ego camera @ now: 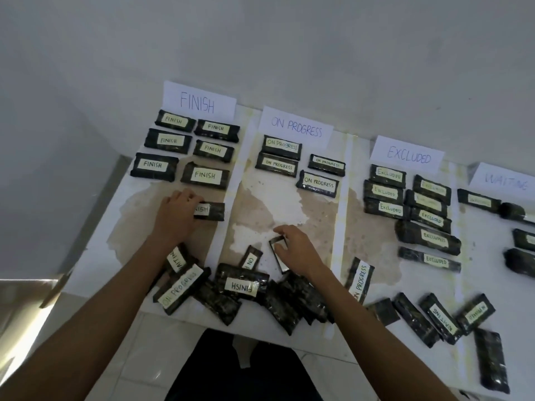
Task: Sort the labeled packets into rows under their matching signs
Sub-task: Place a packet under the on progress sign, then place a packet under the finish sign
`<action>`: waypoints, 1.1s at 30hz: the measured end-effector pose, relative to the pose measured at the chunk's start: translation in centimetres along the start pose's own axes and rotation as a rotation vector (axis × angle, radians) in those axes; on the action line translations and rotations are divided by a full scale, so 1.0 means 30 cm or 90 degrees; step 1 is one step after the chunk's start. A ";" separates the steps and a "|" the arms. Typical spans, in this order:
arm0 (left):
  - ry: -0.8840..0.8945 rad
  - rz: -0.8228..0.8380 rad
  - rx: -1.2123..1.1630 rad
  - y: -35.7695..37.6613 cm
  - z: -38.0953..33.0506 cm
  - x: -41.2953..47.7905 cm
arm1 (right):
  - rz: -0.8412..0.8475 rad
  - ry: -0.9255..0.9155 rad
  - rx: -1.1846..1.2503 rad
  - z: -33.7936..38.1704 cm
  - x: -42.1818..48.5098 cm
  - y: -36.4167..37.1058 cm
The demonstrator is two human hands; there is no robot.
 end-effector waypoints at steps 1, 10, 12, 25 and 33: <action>0.000 0.004 0.007 -0.009 0.025 0.023 | -0.010 0.006 -0.004 0.005 0.008 0.005; 0.051 0.044 0.020 0.007 0.051 0.142 | -0.061 0.200 -0.202 -0.005 0.017 0.062; 0.058 0.043 0.002 0.020 0.052 0.140 | -0.052 0.263 -0.238 -0.017 0.006 0.073; 0.013 -0.054 -0.126 -0.020 0.122 -0.027 | -0.063 0.056 -0.179 0.140 0.097 0.025; -0.104 -0.004 -0.182 0.048 0.338 -0.136 | -0.026 -0.133 -0.196 0.524 0.360 0.101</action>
Point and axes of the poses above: each hand's wrist, its own x-axis towards the middle knuckle, its own y-axis out of the palm, z = x × y, the point moved 5 cm from there along x, towards the middle knuckle, and after that the axes turned 15 degrees about z, right-handed, at the moved point
